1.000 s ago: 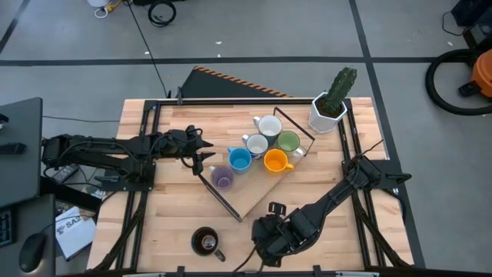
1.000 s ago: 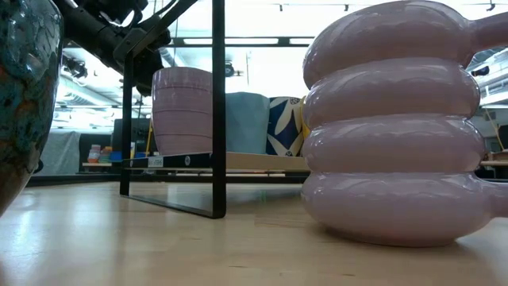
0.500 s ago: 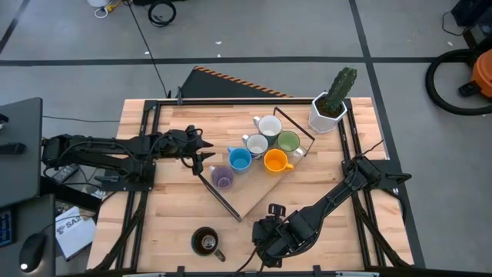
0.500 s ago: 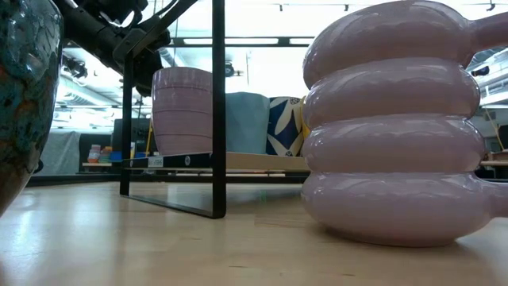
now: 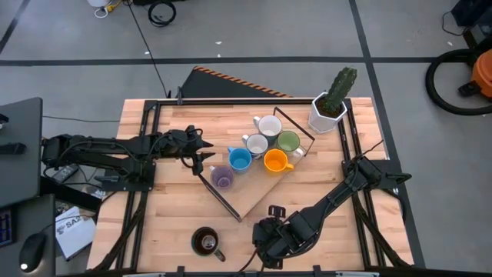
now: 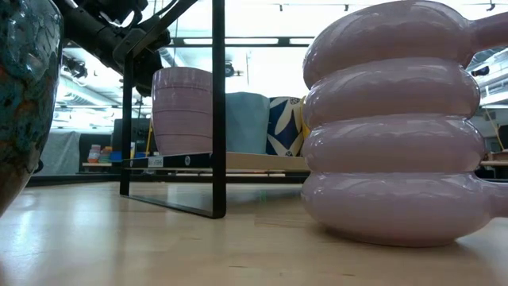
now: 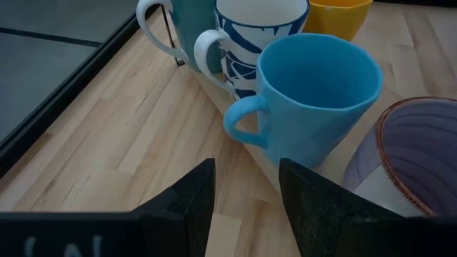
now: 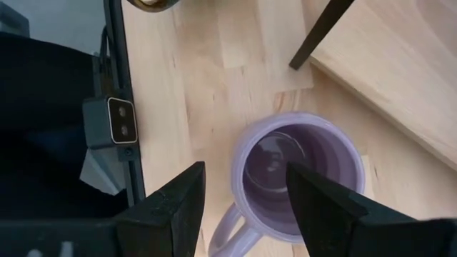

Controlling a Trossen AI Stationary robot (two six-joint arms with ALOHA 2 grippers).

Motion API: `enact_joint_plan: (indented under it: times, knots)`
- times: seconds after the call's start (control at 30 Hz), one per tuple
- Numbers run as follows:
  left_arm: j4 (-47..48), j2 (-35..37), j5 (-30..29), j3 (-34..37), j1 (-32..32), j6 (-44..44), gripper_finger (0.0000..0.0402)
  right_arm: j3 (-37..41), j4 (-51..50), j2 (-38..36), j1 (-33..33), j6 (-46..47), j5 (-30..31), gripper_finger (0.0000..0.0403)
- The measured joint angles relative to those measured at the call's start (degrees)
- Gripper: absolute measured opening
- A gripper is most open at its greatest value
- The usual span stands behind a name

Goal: Place coffee mugs
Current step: Put the purple mug on the shelf aligned with the light blue mug

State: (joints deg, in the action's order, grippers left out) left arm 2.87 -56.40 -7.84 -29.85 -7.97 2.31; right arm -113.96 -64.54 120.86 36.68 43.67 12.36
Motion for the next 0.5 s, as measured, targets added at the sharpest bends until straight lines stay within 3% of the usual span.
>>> enact_joint_plan:
  times: [0.3, 0.5]
  knots:
    - [0.0, 0.0, 0.0, 0.0, 0.0, 0.0, 0.0162, 0.0, 0.2, 0.0, 1.2, -0.2, 1.0, 0.0201]
    - [0.0, 0.0, 0.0, 0.0, 0.0, 0.0, 0.0162, 4.1, 1.4, -0.1, 1.5, -0.4, 1.2, 0.0201]
